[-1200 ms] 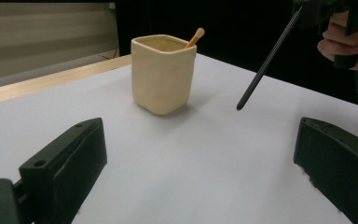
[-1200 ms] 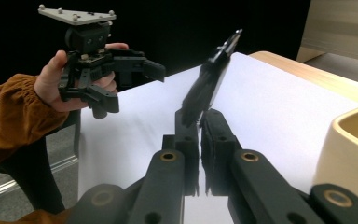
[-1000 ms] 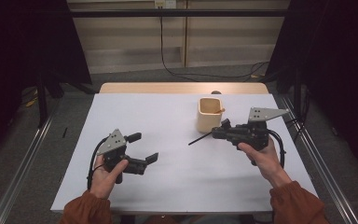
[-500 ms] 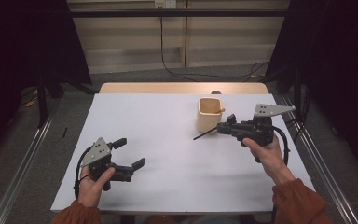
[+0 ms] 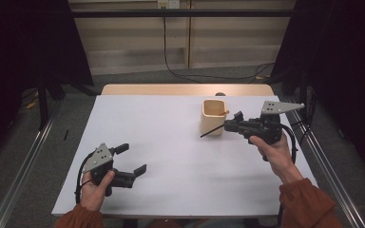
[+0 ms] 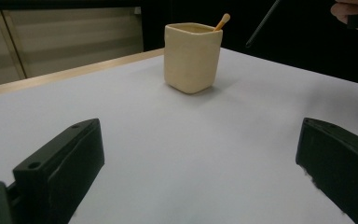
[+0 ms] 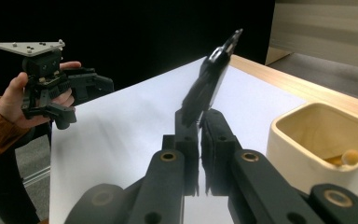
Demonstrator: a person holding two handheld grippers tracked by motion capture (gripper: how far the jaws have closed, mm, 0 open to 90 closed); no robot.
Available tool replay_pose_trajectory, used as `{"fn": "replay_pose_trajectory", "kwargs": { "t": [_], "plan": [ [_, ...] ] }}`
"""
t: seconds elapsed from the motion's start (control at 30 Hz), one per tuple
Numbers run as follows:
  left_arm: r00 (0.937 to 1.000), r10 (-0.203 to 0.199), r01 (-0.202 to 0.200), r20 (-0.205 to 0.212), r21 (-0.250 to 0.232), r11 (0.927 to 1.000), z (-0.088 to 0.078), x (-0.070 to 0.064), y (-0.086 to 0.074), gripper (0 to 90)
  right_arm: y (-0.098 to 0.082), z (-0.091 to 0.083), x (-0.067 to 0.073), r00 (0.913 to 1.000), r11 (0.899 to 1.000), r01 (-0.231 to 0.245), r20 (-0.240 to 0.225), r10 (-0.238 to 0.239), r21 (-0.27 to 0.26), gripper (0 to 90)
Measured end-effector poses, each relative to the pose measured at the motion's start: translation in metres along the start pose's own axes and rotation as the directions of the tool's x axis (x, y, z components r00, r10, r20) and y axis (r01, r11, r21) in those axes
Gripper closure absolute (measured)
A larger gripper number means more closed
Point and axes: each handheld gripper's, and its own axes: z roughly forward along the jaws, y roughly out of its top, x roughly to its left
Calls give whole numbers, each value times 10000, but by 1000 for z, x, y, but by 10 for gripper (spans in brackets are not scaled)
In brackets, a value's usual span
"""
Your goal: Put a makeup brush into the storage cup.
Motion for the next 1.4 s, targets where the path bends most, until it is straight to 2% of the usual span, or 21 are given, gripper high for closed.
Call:
{"fn": "replay_pose_trajectory", "kwargs": {
  "t": [0.1,0.23,0.3,0.83,1.23,1.4],
  "plan": [
    [9999,-148,148,-4,-88,9999,0,0,-1,12,5,1,-1,10000,10000,40,65,-40,-43,858],
    [9995,-209,211,-232,116,9997,0,0,-2,15,12,1,-4,9998,9999,69,201,-67,-74,858],
    [9997,-211,214,-150,148,9997,-1,1,-2,15,17,1,-5,9995,9999,127,283,-124,-83,858],
    [9997,-90,92,-242,96,9999,-3,-1,-2,13,37,-5,-24,9963,9998,83,854,-69,-164,858],
    [9994,-15,17,-332,58,10000,-6,-1,-1,15,53,-11,-26,9922,9993,291,1215,-263,-218,858],
    [9995,29,-27,-329,74,10000,-6,-2,-1,15,58,-10,-30,9887,9994,332,1465,-329,4,858]
  ]
}}
